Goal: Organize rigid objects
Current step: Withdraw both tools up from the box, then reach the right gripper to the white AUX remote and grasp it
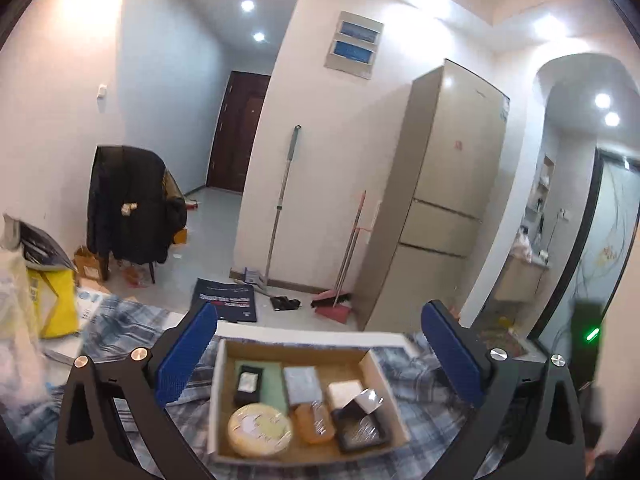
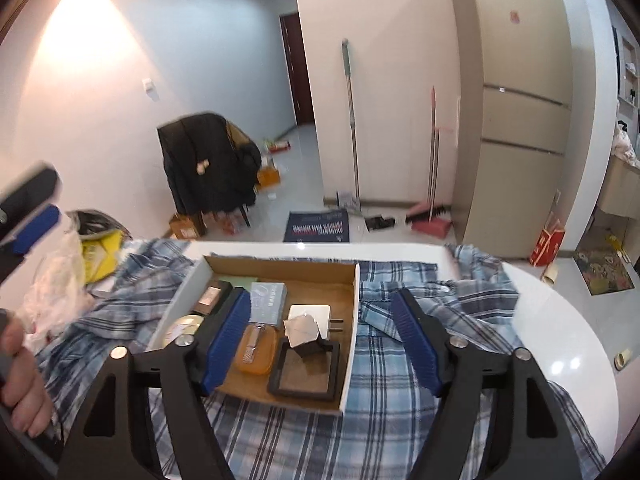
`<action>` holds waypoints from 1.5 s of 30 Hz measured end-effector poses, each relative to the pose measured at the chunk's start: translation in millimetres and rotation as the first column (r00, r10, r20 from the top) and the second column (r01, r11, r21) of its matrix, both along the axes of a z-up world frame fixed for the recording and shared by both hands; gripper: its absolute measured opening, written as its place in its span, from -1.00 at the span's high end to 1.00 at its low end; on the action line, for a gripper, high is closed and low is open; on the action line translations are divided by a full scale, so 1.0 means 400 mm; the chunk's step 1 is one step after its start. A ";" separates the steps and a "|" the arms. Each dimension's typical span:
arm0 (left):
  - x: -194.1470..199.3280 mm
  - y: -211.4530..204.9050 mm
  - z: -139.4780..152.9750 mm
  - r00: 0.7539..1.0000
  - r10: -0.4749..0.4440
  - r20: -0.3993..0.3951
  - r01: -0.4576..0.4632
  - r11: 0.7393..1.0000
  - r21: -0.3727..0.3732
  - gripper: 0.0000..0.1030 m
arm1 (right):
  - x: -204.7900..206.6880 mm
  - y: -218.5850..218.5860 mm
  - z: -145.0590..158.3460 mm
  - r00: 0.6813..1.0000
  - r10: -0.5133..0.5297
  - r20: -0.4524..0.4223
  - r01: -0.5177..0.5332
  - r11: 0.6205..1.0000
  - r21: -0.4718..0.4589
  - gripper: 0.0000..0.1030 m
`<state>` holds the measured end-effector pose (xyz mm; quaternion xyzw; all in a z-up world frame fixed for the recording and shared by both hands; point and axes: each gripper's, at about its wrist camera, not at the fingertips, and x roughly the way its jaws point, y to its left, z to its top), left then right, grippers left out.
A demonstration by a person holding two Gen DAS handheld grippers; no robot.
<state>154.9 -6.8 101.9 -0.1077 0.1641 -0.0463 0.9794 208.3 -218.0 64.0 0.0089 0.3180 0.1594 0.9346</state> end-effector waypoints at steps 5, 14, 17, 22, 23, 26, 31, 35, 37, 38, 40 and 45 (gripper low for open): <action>-0.102 0.024 -0.017 1.000 0.026 0.003 -0.027 0.997 0.071 -1.00 | -0.097 -0.026 0.012 1.000 0.028 0.011 -0.028 0.999 0.028 -0.47; -0.194 0.021 -0.101 0.990 -0.065 -0.128 0.080 0.990 0.114 -1.00 | -0.224 -0.050 -0.018 0.998 0.057 -0.010 -0.056 0.998 0.041 -0.47; -0.205 0.009 -0.146 0.981 -0.075 -0.181 0.101 0.985 0.138 -0.99 | -0.247 -0.053 -0.040 0.997 0.065 -0.030 -0.064 0.997 0.032 -0.47; -0.211 0.003 -0.201 0.963 -0.105 -0.247 0.141 0.981 0.132 -0.99 | -0.266 -0.063 -0.089 0.994 0.065 -0.085 -0.064 0.998 0.018 -0.47; -0.210 -0.001 -0.209 0.959 -0.114 -0.260 0.151 0.980 0.128 -0.99 | -0.266 -0.064 -0.102 0.993 0.066 -0.101 -0.065 0.998 0.011 -0.47; -0.203 -0.009 -0.227 0.950 -0.128 -0.285 0.173 0.975 0.140 -0.99 | -0.269 -0.068 -0.138 0.990 0.058 -0.125 -0.061 0.998 -0.019 -0.47; -0.210 -0.013 -0.244 0.945 -0.131 -0.301 0.182 0.972 0.151 -0.99 | -0.269 -0.070 -0.184 0.981 0.072 -0.179 -0.080 0.996 -0.039 -0.47; -0.221 -0.019 -0.267 0.934 -0.118 -0.337 0.188 0.965 0.182 -0.98 | -0.269 -0.033 -0.236 0.956 0.136 -0.259 -0.159 0.985 -0.068 -0.47; -0.219 -0.026 -0.291 0.914 -0.102 -0.394 0.200 0.956 0.216 -0.87 | -0.280 -0.007 -0.261 0.941 0.175 -0.290 -0.207 0.975 -0.084 -0.47; -0.217 -0.027 -0.305 0.901 -0.098 -0.422 0.209 0.952 0.225 -0.70 | -0.284 0.007 -0.274 0.932 0.195 -0.304 -0.232 0.968 -0.093 -0.47; -0.213 -0.023 -0.332 0.882 -0.095 -0.461 0.225 0.945 0.236 -0.53 | -0.286 0.032 -0.292 0.918 0.222 -0.329 -0.270 0.957 -0.109 -0.47; -0.190 -0.001 -0.358 0.866 -0.065 -0.496 0.207 0.949 0.238 0.00 | -0.290 0.097 -0.307 0.888 0.291 -0.355 -0.363 0.919 -0.156 -0.47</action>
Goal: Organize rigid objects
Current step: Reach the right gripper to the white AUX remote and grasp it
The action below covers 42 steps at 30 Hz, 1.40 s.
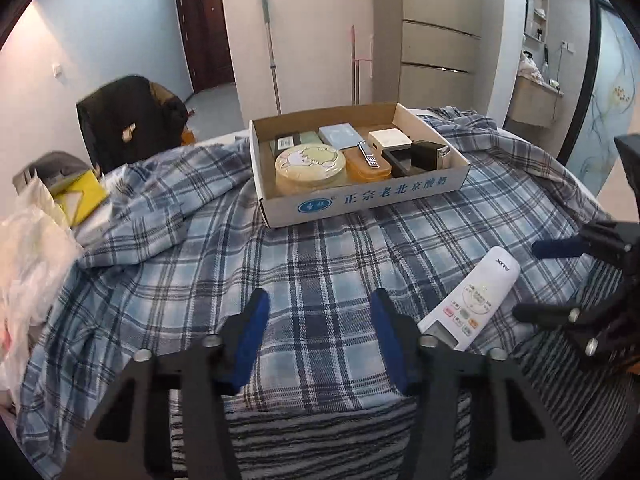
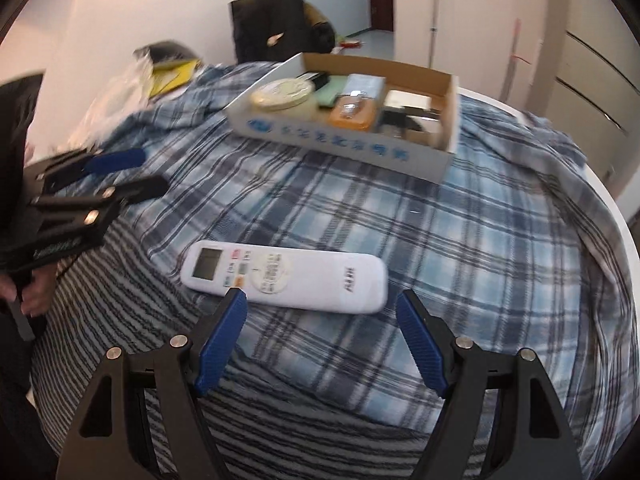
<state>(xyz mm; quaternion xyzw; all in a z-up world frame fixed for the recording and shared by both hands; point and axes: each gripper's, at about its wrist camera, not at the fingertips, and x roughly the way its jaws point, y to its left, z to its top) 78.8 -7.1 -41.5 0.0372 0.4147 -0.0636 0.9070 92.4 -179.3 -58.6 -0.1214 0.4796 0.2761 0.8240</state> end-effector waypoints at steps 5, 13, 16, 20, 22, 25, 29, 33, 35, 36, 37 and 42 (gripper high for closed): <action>0.004 0.018 0.005 1.000 0.009 0.005 -0.009 0.999 -0.032 0.05 | 0.003 0.061 -0.025 0.996 0.083 0.016 -0.081 0.990 -0.112 -0.47; 0.000 0.023 -0.002 1.000 0.004 0.022 -0.003 0.999 -0.035 0.05 | 0.030 0.117 -0.038 0.990 0.139 0.005 -0.136 0.975 -0.177 -0.49; 0.006 0.031 -0.007 1.000 0.014 0.019 -0.013 0.999 -0.053 0.05 | 0.039 0.146 -0.043 0.986 0.168 0.000 -0.165 0.967 -0.195 -0.49; 0.009 0.054 -0.013 0.999 0.042 0.021 -0.040 0.996 -0.085 0.05 | 0.064 0.163 -0.054 0.987 0.160 -0.002 -0.157 0.968 -0.198 -0.49; 0.010 0.064 -0.017 0.998 0.052 0.021 -0.050 0.994 -0.098 0.05 | 0.078 0.162 -0.056 0.991 0.137 0.001 -0.134 0.973 -0.188 -0.49; 0.016 0.079 -0.030 0.997 0.070 0.010 -0.069 0.991 -0.115 0.05 | 0.100 0.150 -0.057 0.994 0.103 0.028 -0.095 0.975 -0.199 -0.49; 0.021 0.086 -0.047 0.997 0.076 -0.006 -0.076 0.990 -0.115 0.05 | 0.124 0.119 -0.051 0.995 0.048 0.082 -0.028 0.973 -0.231 -0.29; 0.020 0.085 -0.055 0.997 0.075 -0.008 -0.075 0.991 -0.114 0.05 | 0.162 0.051 -0.052 0.996 -0.050 0.073 0.065 0.975 -0.213 -0.13; 0.018 0.082 -0.056 0.997 0.075 -0.005 -0.075 0.991 -0.107 0.05 | 0.174 0.015 -0.051 0.994 -0.095 0.061 0.105 0.975 -0.195 -0.08; 0.019 0.082 -0.058 0.997 0.074 -0.005 -0.074 0.992 -0.105 0.05 | 0.175 0.002 -0.051 0.993 -0.107 0.050 0.114 0.976 -0.187 -0.04; 0.019 0.080 -0.060 0.997 0.072 -0.006 -0.072 0.992 -0.102 0.05 | 0.172 -0.009 -0.049 0.993 -0.113 0.033 0.118 0.978 -0.170 -0.03; 0.021 0.079 -0.061 0.998 0.069 -0.006 -0.069 0.992 -0.104 0.05 | 0.121 -0.002 -0.037 0.997 -0.060 0.056 0.067 0.991 -0.118 -0.03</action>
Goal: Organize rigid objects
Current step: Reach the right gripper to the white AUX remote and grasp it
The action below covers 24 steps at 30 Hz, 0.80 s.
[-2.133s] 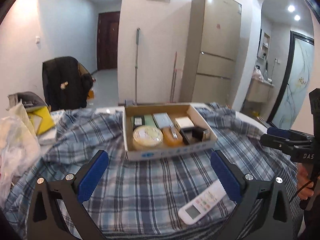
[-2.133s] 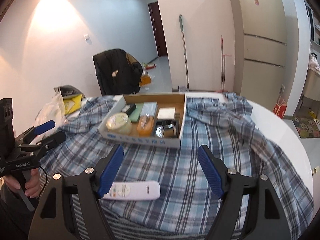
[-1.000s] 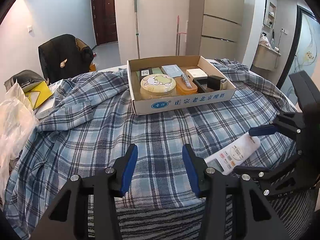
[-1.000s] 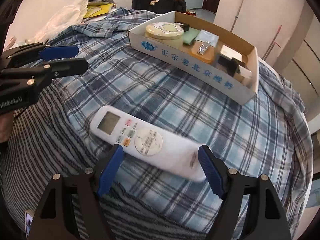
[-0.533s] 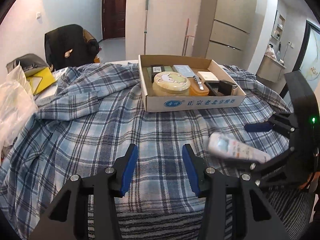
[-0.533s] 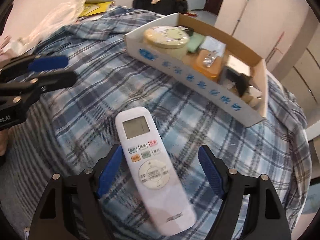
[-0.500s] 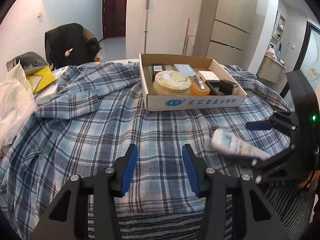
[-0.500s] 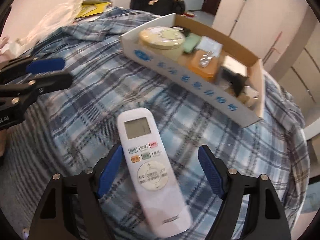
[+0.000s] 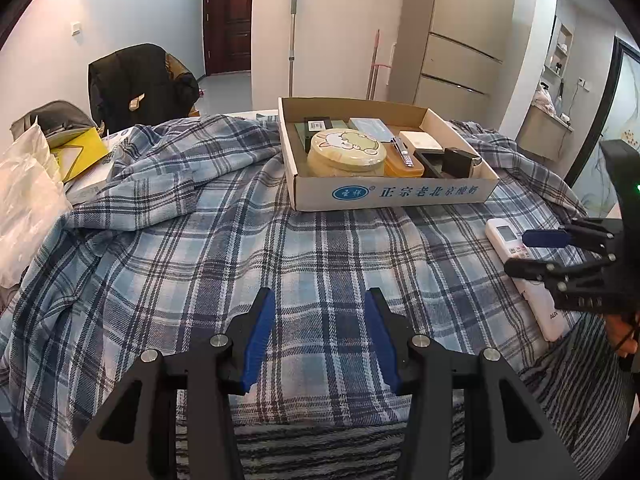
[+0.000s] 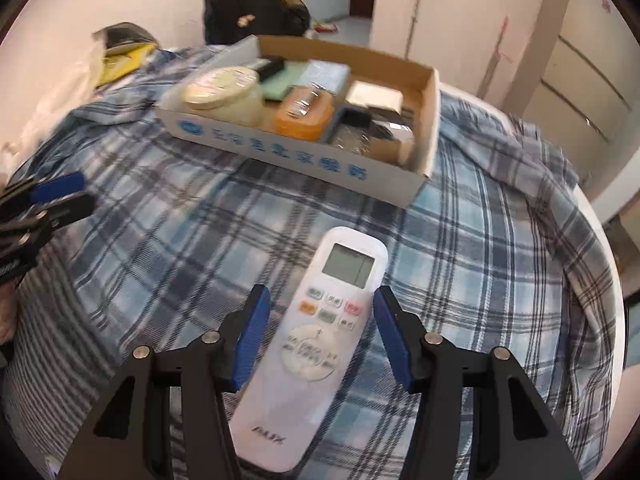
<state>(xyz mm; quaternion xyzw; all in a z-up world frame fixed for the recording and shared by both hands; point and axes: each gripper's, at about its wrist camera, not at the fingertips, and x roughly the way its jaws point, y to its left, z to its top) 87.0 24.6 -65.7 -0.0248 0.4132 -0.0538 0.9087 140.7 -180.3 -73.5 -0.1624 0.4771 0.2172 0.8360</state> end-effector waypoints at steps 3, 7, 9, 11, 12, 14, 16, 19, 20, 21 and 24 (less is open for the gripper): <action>0.000 0.001 0.000 1.000 0.004 0.000 -0.004 1.000 -0.002 0.05 | -0.001 0.011 -0.006 0.999 -0.033 0.019 0.033 0.999 -0.029 0.08; -0.003 0.001 0.001 1.000 0.000 0.003 0.000 1.000 -0.005 0.05 | 0.013 -0.004 -0.004 0.997 -0.074 0.014 0.074 0.997 -0.006 0.19; -0.005 0.001 0.000 1.000 -0.004 0.002 0.004 1.000 -0.004 0.05 | 0.017 -0.013 -0.005 0.996 -0.092 -0.001 0.092 0.996 0.013 0.19; -0.006 -0.002 0.000 1.000 -0.006 0.002 0.006 1.000 -0.002 0.05 | 0.015 -0.015 -0.005 0.994 -0.111 -0.005 0.111 0.994 0.018 0.18; -0.007 -0.002 0.000 1.000 -0.005 0.003 0.005 1.000 -0.001 0.05 | 0.012 -0.016 -0.005 0.992 -0.124 -0.005 0.124 0.992 0.024 0.18; -0.007 -0.002 -0.001 1.000 -0.007 0.003 0.007 1.000 -0.004 0.05 | 0.010 -0.013 -0.009 0.991 -0.137 -0.003 0.137 0.990 0.023 0.16; -0.007 -0.003 -0.001 1.000 -0.006 0.002 0.006 1.000 -0.004 0.05 | 0.012 -0.022 -0.013 0.982 -0.186 -0.039 0.188 0.981 0.043 0.16; -0.008 -0.003 -0.001 1.000 -0.008 0.002 0.008 1.000 -0.006 0.05 | 0.007 -0.038 -0.023 0.963 -0.253 -0.090 0.261 0.961 0.092 0.18; -0.008 -0.002 -0.001 1.000 -0.008 0.001 0.008 1.000 -0.006 0.05 | 0.008 -0.040 -0.027 0.961 -0.264 -0.085 0.272 0.957 0.097 0.20; -0.008 -0.002 -0.001 1.000 -0.007 0.000 0.007 1.000 -0.005 0.05 | 0.009 -0.046 -0.028 0.955 -0.283 -0.085 0.291 0.951 0.107 0.22; -0.010 0.002 -0.003 1.000 0.002 -0.001 -0.002 1.000 -0.005 0.05 | 0.018 -0.056 -0.030 0.947 -0.310 -0.086 0.319 0.940 0.122 0.23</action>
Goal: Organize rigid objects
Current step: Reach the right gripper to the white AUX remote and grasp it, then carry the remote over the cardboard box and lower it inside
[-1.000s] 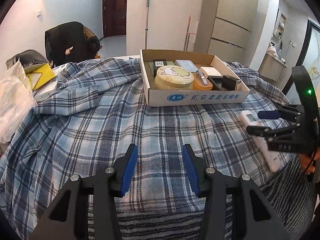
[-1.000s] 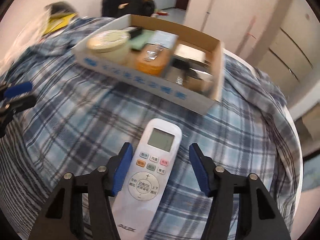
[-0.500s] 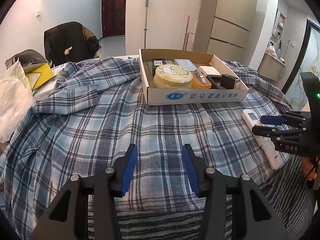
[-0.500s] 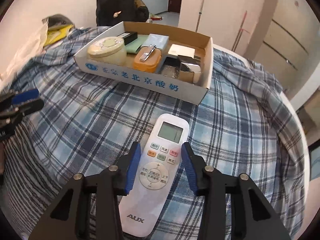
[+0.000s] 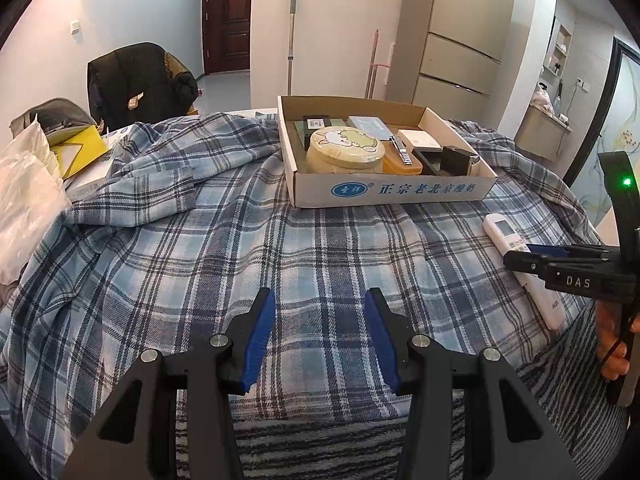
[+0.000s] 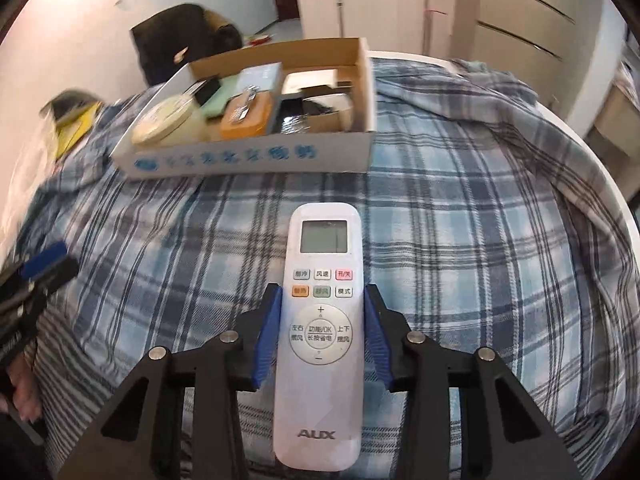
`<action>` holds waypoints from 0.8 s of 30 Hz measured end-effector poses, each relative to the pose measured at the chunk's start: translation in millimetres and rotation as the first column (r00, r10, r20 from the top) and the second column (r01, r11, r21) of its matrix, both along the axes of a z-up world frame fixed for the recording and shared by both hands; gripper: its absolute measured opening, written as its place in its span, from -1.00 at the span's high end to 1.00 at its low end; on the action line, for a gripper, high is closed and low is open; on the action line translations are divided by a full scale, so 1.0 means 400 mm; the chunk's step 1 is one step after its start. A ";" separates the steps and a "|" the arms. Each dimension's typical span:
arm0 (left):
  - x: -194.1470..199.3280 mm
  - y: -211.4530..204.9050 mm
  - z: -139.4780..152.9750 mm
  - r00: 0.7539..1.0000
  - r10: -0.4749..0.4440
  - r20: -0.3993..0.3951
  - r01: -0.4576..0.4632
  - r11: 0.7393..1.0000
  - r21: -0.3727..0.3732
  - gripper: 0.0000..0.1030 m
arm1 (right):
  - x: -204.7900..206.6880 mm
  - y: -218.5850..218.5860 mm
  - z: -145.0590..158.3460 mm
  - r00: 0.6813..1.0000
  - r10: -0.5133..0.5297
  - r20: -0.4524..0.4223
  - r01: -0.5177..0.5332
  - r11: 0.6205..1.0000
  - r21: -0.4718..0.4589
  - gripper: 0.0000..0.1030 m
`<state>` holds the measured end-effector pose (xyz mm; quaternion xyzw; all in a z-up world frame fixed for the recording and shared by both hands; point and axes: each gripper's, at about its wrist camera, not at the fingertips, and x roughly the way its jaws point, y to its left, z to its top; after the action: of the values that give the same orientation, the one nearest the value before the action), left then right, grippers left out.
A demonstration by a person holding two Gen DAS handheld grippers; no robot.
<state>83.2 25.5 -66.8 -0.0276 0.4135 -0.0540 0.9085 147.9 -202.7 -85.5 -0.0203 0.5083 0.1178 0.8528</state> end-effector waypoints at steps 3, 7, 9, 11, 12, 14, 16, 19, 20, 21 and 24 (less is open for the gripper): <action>-0.001 0.003 0.001 1.000 0.004 0.003 -0.004 1.000 -0.003 0.05 | -0.001 0.012 0.000 1.000 0.016 0.006 -0.016 0.999 -0.032 0.24; -0.003 0.002 0.004 1.000 0.001 0.006 -0.001 1.000 0.009 0.05 | 0.007 0.028 -0.004 0.999 0.045 0.014 -0.044 0.996 -0.082 0.24; -0.005 0.001 0.007 1.000 0.005 0.011 -0.005 1.000 0.016 0.05 | -0.001 0.026 -0.005 0.999 0.031 0.033 -0.028 0.996 -0.082 0.24; -0.009 0.006 0.013 1.000 0.022 0.006 -0.022 1.000 0.016 0.05 | -0.009 0.023 -0.003 0.999 0.031 0.037 -0.028 0.996 -0.082 0.24; -0.010 0.009 0.018 1.000 0.027 0.003 -0.027 1.000 0.009 0.05 | -0.007 0.017 -0.002 0.999 0.030 0.031 -0.028 0.998 -0.059 0.24; -0.012 0.017 0.035 0.999 0.031 -0.005 -0.031 1.000 -0.004 0.05 | -0.005 0.000 0.005 0.999 0.007 0.034 -0.006 0.999 -0.039 0.24; -0.019 0.021 0.054 0.999 0.039 0.006 -0.039 0.999 -0.010 0.05 | -0.005 -0.013 0.020 0.999 0.002 0.042 -0.001 1.000 -0.025 0.24; -0.036 0.016 0.088 0.998 0.050 0.045 -0.050 0.999 0.003 0.05 | -0.012 -0.029 0.054 0.997 0.013 0.072 -0.011 0.999 -0.032 0.24; -0.038 0.012 0.097 0.997 0.049 0.052 -0.050 0.999 0.009 0.05 | -0.014 -0.035 0.067 0.996 0.015 0.083 -0.013 0.999 -0.031 0.24; -0.037 0.007 0.105 0.997 0.046 0.056 -0.047 0.999 0.012 0.05 | -0.016 -0.045 0.084 0.995 0.012 0.094 -0.009 1.000 -0.027 0.24; -0.019 -0.012 0.134 0.998 0.033 0.057 -0.033 0.999 0.000 0.06 | -0.009 -0.064 0.131 0.992 -0.004 0.123 0.004 1.000 -0.005 0.24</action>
<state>75.6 20.9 -13.3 -0.0324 0.3872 -0.0396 0.9206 144.3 -228.3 -33.0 -0.0287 0.4551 0.1133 0.8827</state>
